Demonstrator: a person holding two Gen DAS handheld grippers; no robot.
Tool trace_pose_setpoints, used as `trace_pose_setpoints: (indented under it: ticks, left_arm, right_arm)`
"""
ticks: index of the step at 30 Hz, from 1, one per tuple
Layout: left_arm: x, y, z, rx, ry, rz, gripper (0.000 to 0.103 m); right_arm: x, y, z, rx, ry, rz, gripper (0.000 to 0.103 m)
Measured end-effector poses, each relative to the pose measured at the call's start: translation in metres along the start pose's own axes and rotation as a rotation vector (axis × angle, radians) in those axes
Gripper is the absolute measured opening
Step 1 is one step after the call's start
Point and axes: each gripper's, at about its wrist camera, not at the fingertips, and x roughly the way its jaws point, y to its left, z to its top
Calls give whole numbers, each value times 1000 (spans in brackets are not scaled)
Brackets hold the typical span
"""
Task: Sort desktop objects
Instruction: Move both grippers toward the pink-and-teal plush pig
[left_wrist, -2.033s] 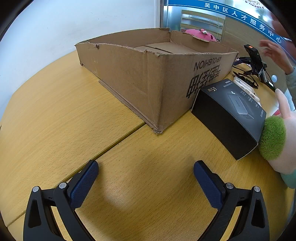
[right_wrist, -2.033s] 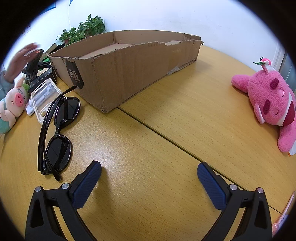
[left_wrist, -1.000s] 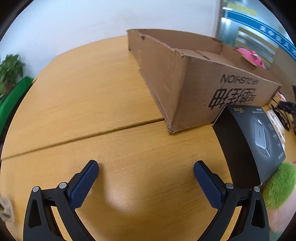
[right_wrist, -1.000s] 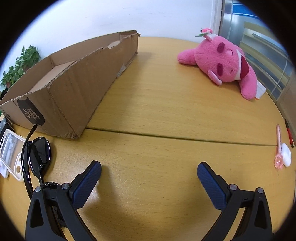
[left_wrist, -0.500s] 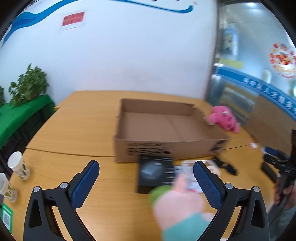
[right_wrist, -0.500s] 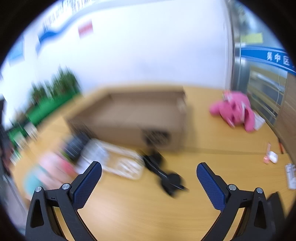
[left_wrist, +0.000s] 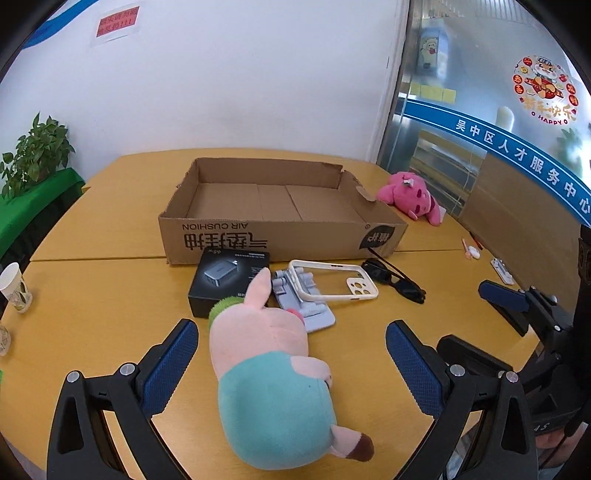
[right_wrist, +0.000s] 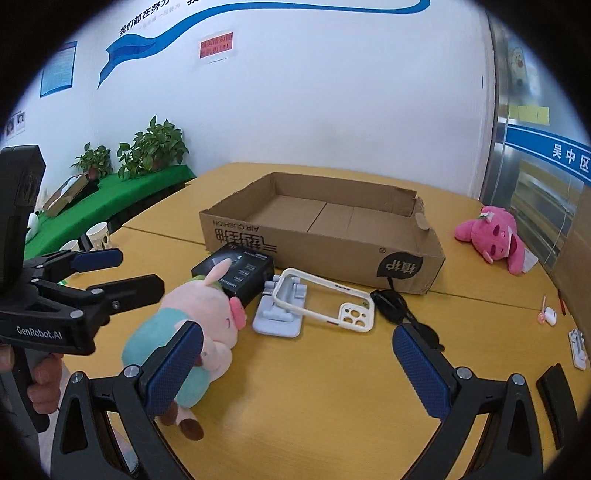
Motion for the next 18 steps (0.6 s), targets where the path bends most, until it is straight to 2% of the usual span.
trace_pose_setpoints:
  ticks: [4,18]
  left_arm:
    - [1,1,-4,10,16,0,103]
    - [33,11,-12,-21,114,-36,101]
  right_arm:
    - [-1,16,-11,-10,19,-11,102]
    - [34,24,-20,25,126,97,102]
